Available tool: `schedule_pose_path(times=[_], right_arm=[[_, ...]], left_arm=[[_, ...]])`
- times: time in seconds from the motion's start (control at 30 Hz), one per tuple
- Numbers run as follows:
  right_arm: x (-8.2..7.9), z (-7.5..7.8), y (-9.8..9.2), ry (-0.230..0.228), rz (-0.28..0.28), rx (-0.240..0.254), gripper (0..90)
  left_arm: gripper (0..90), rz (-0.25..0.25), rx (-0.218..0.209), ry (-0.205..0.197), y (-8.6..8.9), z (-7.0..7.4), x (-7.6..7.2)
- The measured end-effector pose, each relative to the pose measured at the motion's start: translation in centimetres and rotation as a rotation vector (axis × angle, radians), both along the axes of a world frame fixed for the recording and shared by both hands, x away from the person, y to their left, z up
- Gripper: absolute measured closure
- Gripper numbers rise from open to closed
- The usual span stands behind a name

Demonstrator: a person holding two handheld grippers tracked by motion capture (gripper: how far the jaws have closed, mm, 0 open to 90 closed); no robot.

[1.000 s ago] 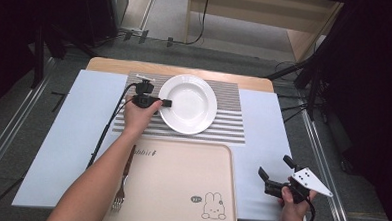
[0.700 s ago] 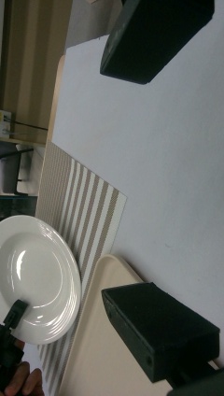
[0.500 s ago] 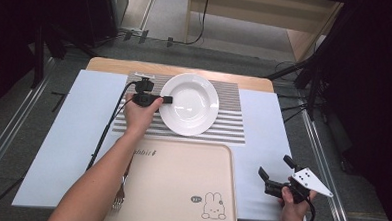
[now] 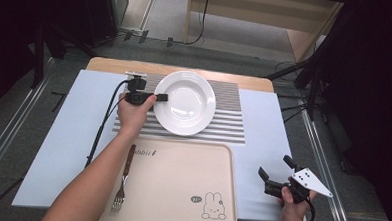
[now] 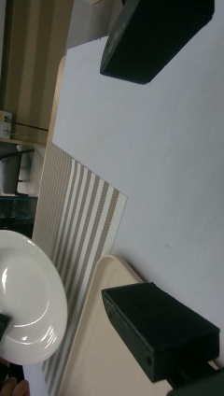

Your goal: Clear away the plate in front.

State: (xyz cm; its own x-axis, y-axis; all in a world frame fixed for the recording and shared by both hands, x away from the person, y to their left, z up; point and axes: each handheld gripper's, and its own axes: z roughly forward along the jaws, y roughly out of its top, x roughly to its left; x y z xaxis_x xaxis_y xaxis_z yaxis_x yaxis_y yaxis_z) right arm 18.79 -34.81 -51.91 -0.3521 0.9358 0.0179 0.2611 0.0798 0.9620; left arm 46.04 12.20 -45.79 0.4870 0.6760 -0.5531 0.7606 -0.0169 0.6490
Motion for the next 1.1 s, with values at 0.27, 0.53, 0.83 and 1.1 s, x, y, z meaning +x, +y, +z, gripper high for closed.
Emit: schedule_pose_path(times=[0.27, 0.53, 0.83, 1.1], right_arm=[[0.0, 0.0, 0.1, 0.002, -0.002, -0.004, 0.0], [0.0, 0.0, 0.1, 0.004, -0.005, -0.009, 0.0], [0.0, 0.0, 0.2, 0.002, -0.006, -0.010, 0.0], [0.0, 0.0, 0.1, 0.001, -0.008, -0.008, 0.0]], left_arm=[[81.2, -0.006, -0.025, -0.012, 1.3, 1.0, -0.9], [81.2, -0.010, -0.067, -0.009, 2.6, 1.7, -2.1], [81.1, -0.017, -0.063, -0.008, 3.3, 2.0, -3.9], [81.1, -0.042, -0.073, -0.011, 3.7, 1.9, -5.4]])
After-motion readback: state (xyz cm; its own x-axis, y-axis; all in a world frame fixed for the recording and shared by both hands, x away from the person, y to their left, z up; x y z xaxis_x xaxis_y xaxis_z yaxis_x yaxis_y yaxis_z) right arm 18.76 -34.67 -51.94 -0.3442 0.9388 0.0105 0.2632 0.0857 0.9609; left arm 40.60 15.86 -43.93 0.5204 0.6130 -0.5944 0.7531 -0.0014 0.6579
